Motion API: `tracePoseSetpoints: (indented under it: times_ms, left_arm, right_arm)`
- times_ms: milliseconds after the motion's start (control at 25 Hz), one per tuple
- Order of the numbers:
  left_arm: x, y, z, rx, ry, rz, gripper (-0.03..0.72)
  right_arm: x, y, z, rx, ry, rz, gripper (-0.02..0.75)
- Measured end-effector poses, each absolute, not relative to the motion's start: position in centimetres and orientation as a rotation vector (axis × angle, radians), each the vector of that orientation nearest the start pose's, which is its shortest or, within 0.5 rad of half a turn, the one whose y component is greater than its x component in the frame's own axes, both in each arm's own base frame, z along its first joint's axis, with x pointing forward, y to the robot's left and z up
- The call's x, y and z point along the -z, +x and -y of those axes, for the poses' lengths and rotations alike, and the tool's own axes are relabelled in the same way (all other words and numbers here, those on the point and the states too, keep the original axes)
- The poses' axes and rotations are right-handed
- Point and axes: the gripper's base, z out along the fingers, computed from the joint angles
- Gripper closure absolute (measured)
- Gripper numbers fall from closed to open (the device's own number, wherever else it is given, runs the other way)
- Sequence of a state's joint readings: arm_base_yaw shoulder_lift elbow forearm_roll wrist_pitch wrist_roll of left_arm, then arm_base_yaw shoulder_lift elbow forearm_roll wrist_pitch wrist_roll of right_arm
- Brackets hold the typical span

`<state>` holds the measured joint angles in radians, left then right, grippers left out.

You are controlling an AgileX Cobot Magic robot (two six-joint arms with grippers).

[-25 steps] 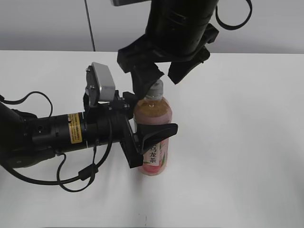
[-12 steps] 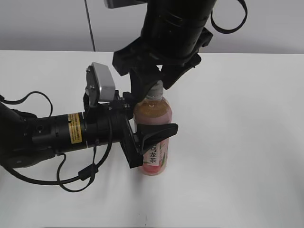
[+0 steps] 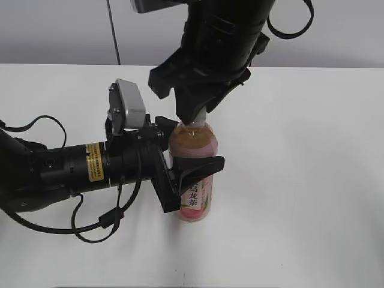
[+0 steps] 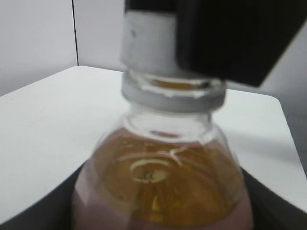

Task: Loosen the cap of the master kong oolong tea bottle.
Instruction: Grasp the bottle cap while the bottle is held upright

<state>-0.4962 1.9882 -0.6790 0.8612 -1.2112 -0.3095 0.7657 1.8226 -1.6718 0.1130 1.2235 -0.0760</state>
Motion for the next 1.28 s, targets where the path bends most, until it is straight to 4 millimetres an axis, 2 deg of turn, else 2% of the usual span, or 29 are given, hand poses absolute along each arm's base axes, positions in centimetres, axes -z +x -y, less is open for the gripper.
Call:
tracePoseSetpoints:
  times_ms: [360,600,800,1280]
  left_arm:
    - [-12.61,24.99,20.88,0.986,1.051,-1.457,0.231]
    - [-12.6,24.97,20.89,0.987,1.054,-1.456,0.231]
    - [-12.61,24.96,20.89,0.988,1.054,-1.456,0.231]
    - [-12.61,24.92,20.9,0.987,1.061,-1.451,0.231]
  right_arm:
    - [-30.6,27.08,-27.35,-0.246,-1.453,-2.486,0.459]
    - [-30.6,27.08,-27.35,-0.198,-1.739,-2.276,0.459]
    - [-30.6,27.11,-27.32,-0.169,-1.858,-2.172,0.459]
    - [-30.6,27.12,-27.32,-0.053,-2.363,-1.578,0.459]
